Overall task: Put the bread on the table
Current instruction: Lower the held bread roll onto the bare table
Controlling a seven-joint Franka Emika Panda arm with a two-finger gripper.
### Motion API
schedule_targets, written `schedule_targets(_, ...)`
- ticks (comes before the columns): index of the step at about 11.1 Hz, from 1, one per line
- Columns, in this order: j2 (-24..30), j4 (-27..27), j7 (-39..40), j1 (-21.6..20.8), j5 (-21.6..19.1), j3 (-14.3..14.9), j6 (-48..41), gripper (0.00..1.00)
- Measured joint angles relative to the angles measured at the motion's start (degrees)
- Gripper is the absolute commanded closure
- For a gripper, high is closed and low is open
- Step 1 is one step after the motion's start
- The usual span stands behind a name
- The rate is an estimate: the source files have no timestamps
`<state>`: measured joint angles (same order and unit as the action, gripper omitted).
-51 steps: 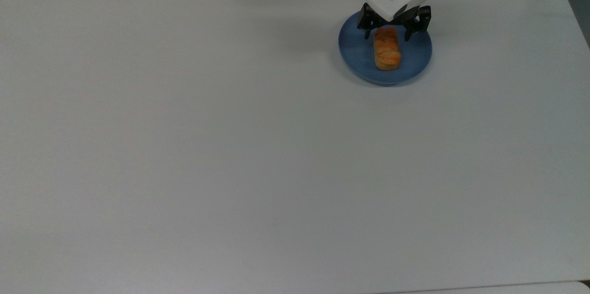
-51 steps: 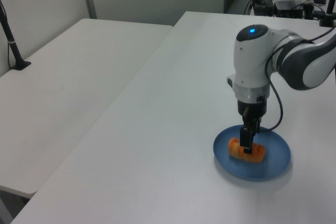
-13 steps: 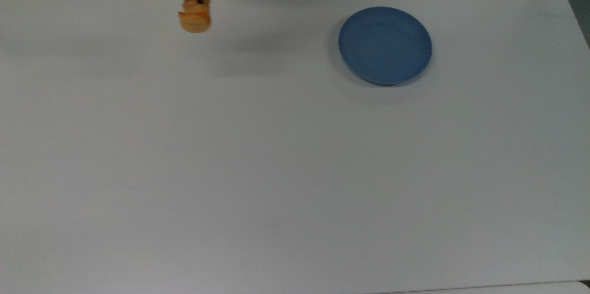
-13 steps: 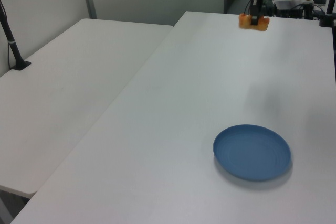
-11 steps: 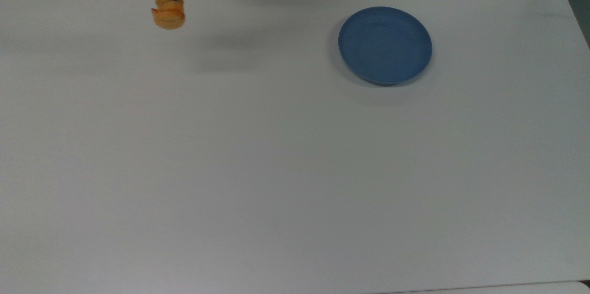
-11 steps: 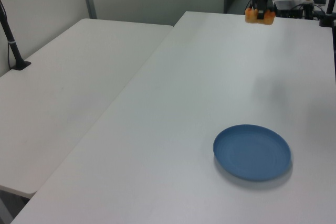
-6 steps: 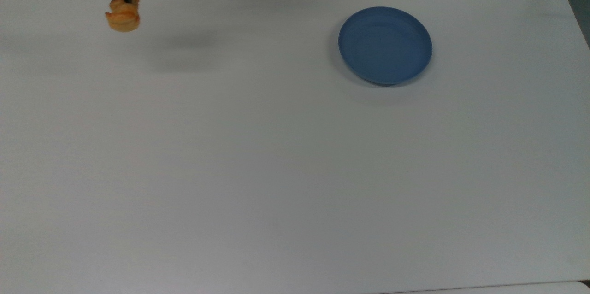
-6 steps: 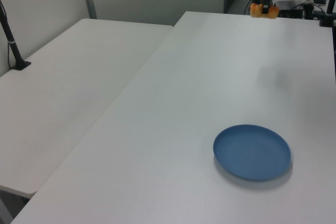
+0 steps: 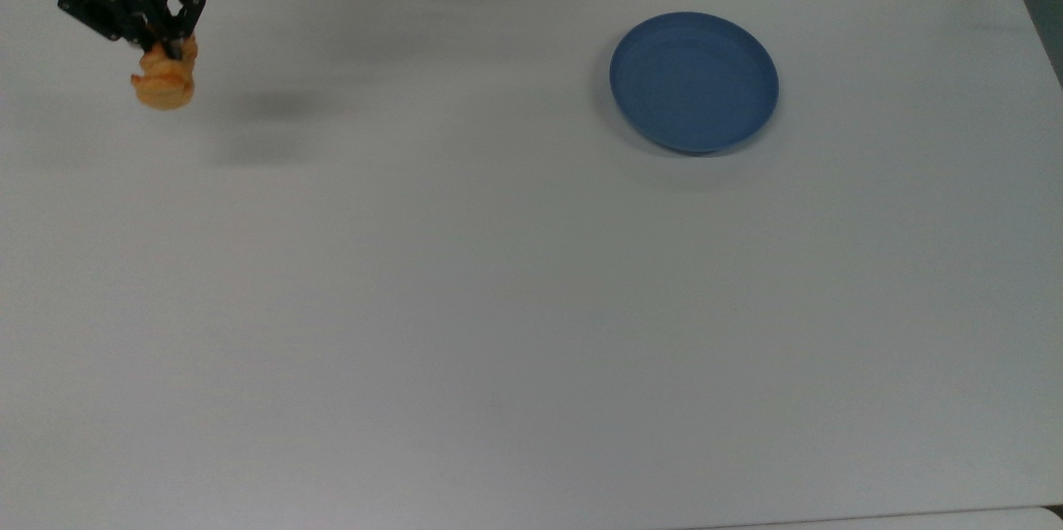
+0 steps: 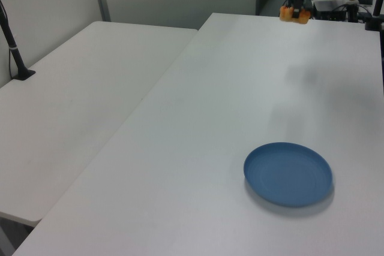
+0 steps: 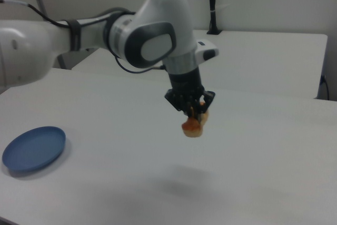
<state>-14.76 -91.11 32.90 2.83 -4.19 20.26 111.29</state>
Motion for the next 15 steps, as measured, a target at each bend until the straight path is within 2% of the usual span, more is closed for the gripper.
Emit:
schedule_targets(3, -5.9, 4.1, 0.0, 0.8, -0.7, -0.1, 2.8, 0.83)
schedule_targets(6, -11.9, 6.6, 0.0, 1.6, -3.7, -0.1, 10.6, 0.83)
schedule_targets(13, -21.6, 7.0, -1.7, 1.7, -5.1, -1.7, 26.5, 0.82)
schedule_targets(15, -23.9, 7.7, -4.7, 2.1, -5.2, -3.2, 31.8, 0.73)
